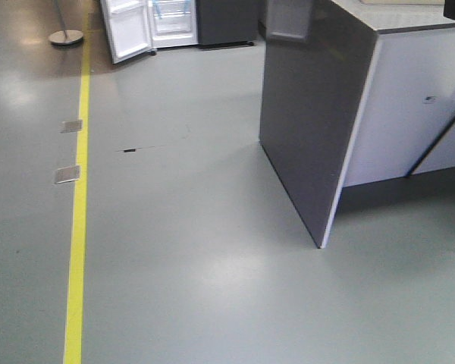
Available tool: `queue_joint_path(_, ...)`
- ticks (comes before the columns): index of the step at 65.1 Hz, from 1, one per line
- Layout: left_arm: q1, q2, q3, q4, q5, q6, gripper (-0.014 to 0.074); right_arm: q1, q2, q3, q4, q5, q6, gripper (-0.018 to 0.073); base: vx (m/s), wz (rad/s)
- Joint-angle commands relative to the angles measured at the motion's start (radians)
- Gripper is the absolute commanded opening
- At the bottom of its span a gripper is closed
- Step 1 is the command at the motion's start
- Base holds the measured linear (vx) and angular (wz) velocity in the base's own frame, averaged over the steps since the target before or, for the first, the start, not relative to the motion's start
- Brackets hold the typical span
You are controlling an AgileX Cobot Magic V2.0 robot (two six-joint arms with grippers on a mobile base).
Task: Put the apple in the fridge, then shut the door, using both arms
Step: 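Drive the base past the grey island toward the open refrigerator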
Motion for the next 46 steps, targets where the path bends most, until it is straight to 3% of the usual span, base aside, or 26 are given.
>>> queue_joint_path(1, 0.002, -0.015, -0.019, 0.002, -0.074, -0.001, -0.0007, -0.003, -0.017, -0.031, 0.007, -0.084, -0.003, 0.0203, 0.05, 0.29)
queue_joint_path(46, 0.002, -0.015, -0.019, 0.002, -0.074, -0.001, -0.0007, -0.003, -0.017, -0.031, 0.006, -0.084, -0.003, 0.0203, 0.06, 0.21)
